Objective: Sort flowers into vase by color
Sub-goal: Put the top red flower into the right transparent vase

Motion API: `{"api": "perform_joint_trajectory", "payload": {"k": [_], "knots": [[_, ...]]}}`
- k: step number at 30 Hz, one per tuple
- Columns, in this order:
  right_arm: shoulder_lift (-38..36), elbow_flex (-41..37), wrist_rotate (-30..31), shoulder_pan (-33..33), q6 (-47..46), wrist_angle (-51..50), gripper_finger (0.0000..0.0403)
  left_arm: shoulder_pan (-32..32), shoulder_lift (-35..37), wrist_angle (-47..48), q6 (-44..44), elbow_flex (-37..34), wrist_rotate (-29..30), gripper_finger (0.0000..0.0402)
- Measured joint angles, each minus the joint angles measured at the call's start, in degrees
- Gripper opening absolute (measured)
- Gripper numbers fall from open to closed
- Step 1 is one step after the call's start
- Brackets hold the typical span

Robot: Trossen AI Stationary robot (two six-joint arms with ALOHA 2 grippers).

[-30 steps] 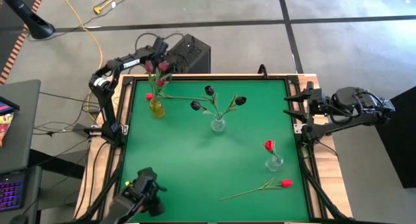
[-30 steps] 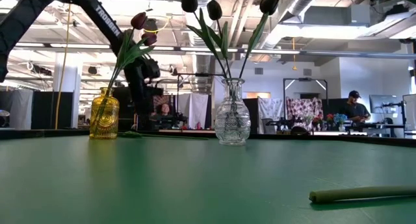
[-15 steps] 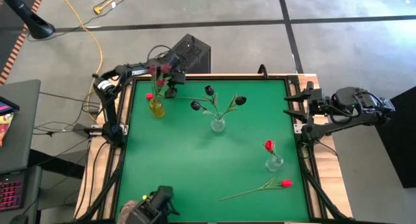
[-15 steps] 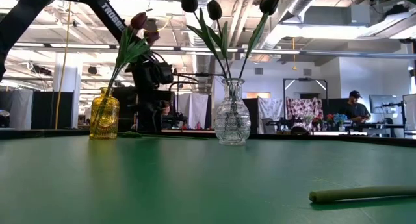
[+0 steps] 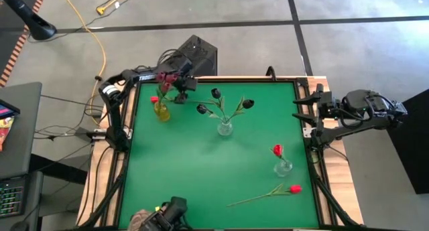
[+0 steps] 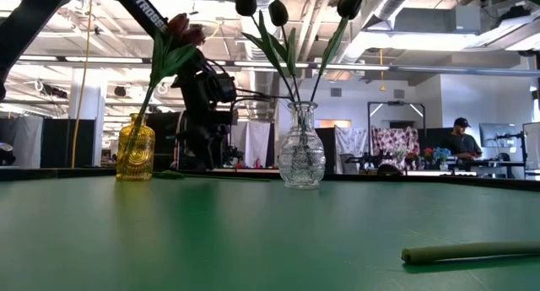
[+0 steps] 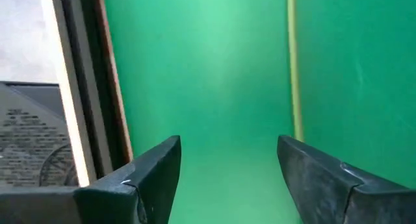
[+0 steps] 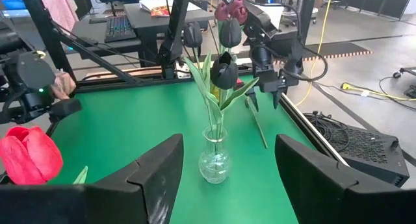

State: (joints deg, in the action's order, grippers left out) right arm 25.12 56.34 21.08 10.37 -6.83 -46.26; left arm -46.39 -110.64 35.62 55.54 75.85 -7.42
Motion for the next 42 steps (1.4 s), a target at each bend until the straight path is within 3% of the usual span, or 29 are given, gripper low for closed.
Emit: {"api": "perform_joint_trajectory", "payload": {"k": [4, 14, 22, 29, 33, 40, 42], "knots": [[0.00, 0.00, 0.00, 0.00, -0.07, 0.00, 0.0270, -0.02, 0.03, 5.12, 0.78, 2.04, -3.44, 0.0225], [-0.02, 0.00, 0.00, 0.00, -0.04, -0.04, 0.0270, 0.14, 0.03, 7.56, 1.04, 0.68, -4.35, 0.0201], [0.00, 0.00, 0.00, 0.00, -0.07, -0.04, 0.0270, 0.28, -1.27, 7.97, 0.81, 0.63, -3.10, 0.0200], [-0.02, 0.00, 0.02, -0.04, 0.81, -0.07, 0.0270, 0.59, -3.53, 9.13, 0.88, 0.84, 2.11, 0.0197], [-0.02, 0.00, 0.19, -0.06, 1.29, -0.04, 0.0270, 0.55, -3.53, 9.33, 1.91, 0.83, 2.35, 0.0157], [-0.02, 0.00, 0.26, -0.06, 1.33, -0.02, 0.0270, 0.52, -3.55, 9.96, 3.15, 1.07, 3.76, 0.0019], [-0.02, 0.00, 0.26, -0.06, 1.33, -0.02, 0.0270, 0.39, -3.73, 10.16, 1.47, 1.89, 4.07, 0.0009]]}}
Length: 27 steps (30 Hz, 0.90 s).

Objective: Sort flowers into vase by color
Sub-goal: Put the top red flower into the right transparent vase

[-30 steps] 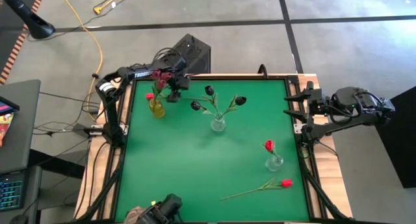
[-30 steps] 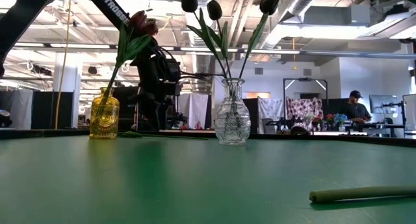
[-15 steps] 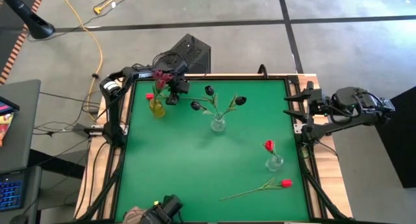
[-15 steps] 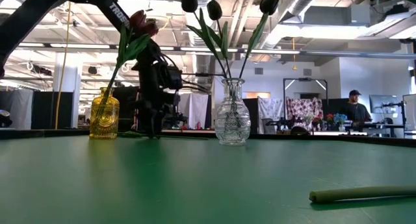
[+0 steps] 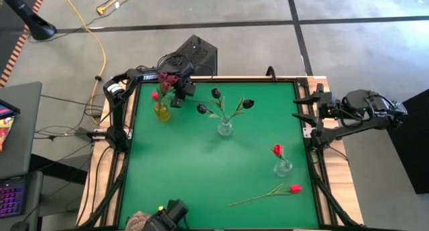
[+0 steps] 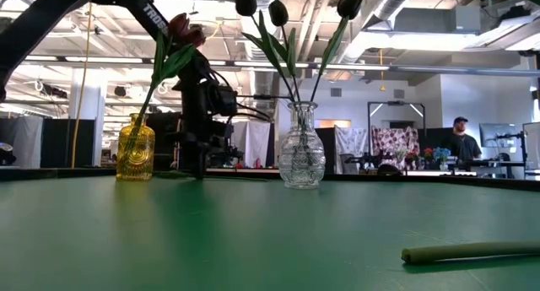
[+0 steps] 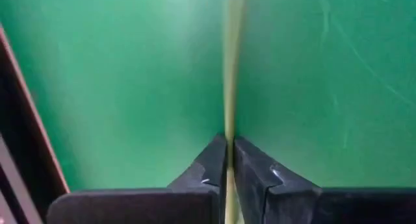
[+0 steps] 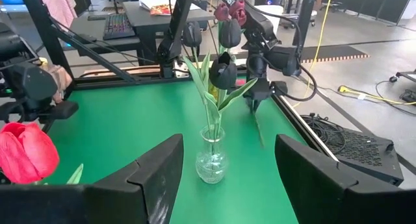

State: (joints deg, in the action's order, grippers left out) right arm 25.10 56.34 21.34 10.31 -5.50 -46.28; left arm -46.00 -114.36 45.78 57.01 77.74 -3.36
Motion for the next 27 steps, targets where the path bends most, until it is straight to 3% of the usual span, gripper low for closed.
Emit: {"api": "perform_joint_trajectory", "payload": {"k": [15, 21, 27], "knots": [[0.00, 0.00, 0.00, 0.00, -0.02, 0.04, 0.0270, -0.24, -0.13, 12.51, -1.95, 16.46, 7.37, 0.0000], [0.00, 0.00, -0.02, 0.00, 0.22, 0.04, 0.0270, -0.23, -0.12, 13.60, -3.68, 24.64, 14.18, 0.0000], [0.00, 0.00, -0.02, 0.00, 1.41, 0.27, 0.0270, -0.72, -0.07, 13.35, -5.72, 35.21, 16.40, 0.0000]]}}
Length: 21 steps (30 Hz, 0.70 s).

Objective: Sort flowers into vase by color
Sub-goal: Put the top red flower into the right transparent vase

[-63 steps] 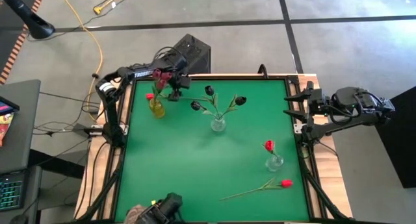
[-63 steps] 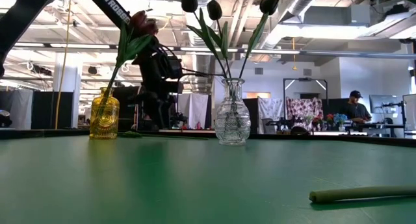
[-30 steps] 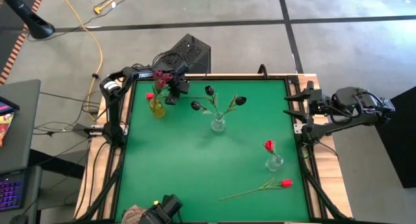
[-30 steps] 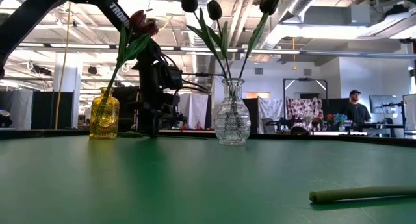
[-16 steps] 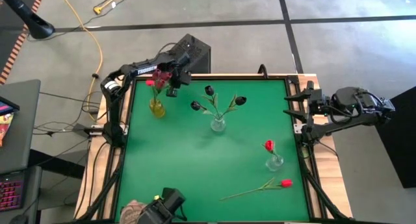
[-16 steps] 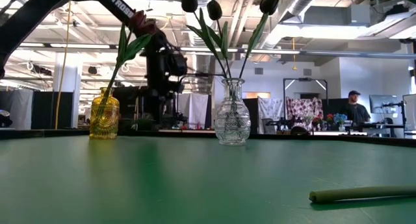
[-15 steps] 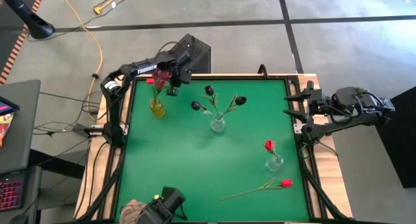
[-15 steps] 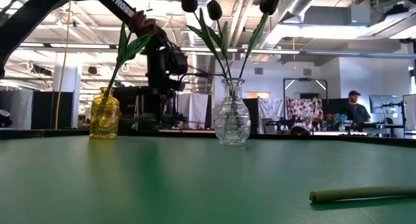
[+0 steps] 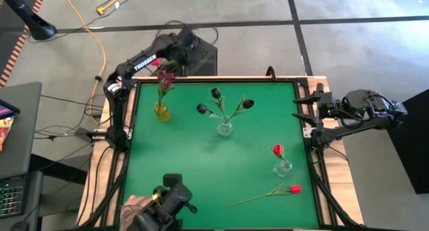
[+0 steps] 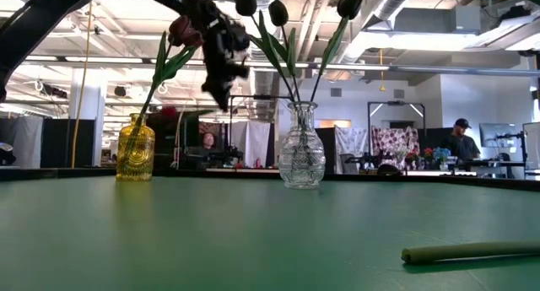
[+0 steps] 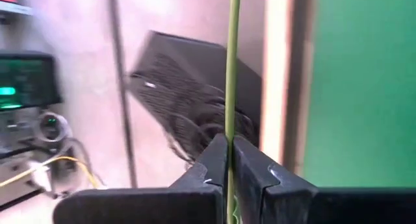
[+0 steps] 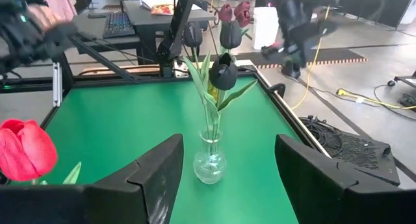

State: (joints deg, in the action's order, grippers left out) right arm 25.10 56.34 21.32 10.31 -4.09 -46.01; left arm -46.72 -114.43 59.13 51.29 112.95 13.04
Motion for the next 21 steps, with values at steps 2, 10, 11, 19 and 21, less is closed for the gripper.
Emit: {"api": "perform_joint_trajectory", "payload": {"k": [2, 10, 11, 19, 21], "knots": [[0.00, 0.00, 0.01, 0.00, 0.34, 0.63, 0.0270, -0.13, 0.00, 0.41, -0.69, 4.26, 0.18, 0.0000], [1.18, 0.00, 0.02, 0.00, 14.84, 8.24, 0.0270, 0.13, 1.34, 0.54, -5.02, 22.01, -0.56, 0.0000], [1.53, 0.00, 0.02, 0.00, 17.84, 9.87, 0.0270, 0.24, 4.07, -3.37, -5.89, 19.52, -1.21, 0.0000], [7.28, 0.00, 0.00, -0.04, 46.68, 24.09, 0.0270, 0.52, 16.30, -18.52, -22.73, 17.05, -23.75, 0.0000], [9.07, 0.00, -0.02, -0.04, 53.66, 27.24, 0.0270, 0.70, 18.23, -21.40, -29.59, 17.04, -30.55, 0.0000]]}}
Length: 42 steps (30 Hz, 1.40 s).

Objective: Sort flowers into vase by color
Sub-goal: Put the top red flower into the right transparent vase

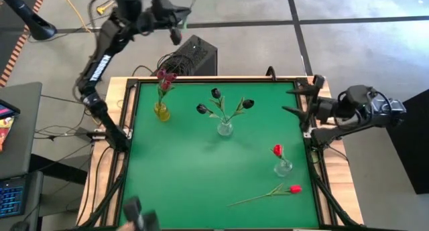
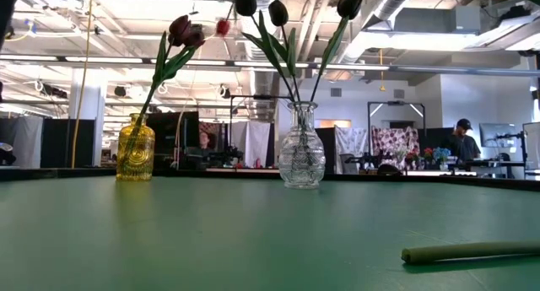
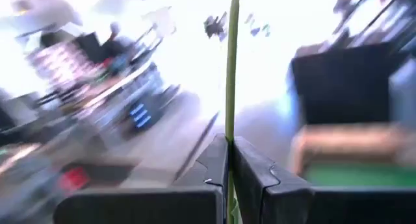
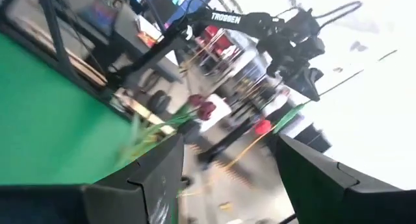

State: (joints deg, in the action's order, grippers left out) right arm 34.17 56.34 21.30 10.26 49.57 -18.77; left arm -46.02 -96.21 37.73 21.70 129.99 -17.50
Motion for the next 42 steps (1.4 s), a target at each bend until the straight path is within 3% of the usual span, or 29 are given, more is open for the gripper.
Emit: {"api": "perform_joint_trajectory", "payload": {"k": [4, 11, 15, 19, 24, 28, 36, 42], "knots": [[4.38, 0.00, -0.04, 0.00, 13.62, 5.07, 0.0270, 2.00, 2.55, -2.84, -14.56, 0.02, -8.57, 0.0000], [13.09, -0.01, 5.53, -0.02, 53.19, 12.89, 0.0270, 8.56, 3.06, -1.11, -38.42, -0.04, -16.02, 0.0000], [18.06, -0.02, 10.13, -0.09, 70.56, 23.94, 0.0270, 14.01, 3.04, 2.26, -41.97, -0.04, -14.73, 0.0000], [22.51, -0.02, 8.42, -0.68, 84.40, 35.73, 0.0270, 19.70, 3.04, 5.48, -44.19, -0.09, -9.99, 0.0000], [26.40, 0.00, 1.81, -0.68, 91.82, 46.24, 0.0270, 27.52, 2.46, 10.44, -46.43, -0.08, 0.29, 0.0000], [29.13, 0.41, -2.78, -0.66, 94.41, 48.37, 0.0270, 32.42, 1.64, 11.41, -50.50, -1.19, 4.42, 0.0000], [35.59, 3.06, -3.11, -1.48, 95.25, 51.95, 0.0270, 40.86, -0.39, 13.40, -53.03, -2.08, 10.98, 0.0000], [37.18, 3.08, -3.15, -2.54, 98.56, 58.20, 0.0270, 43.56, -1.78, 16.12, -54.65, -2.08, 14.80, 0.0000]]}}
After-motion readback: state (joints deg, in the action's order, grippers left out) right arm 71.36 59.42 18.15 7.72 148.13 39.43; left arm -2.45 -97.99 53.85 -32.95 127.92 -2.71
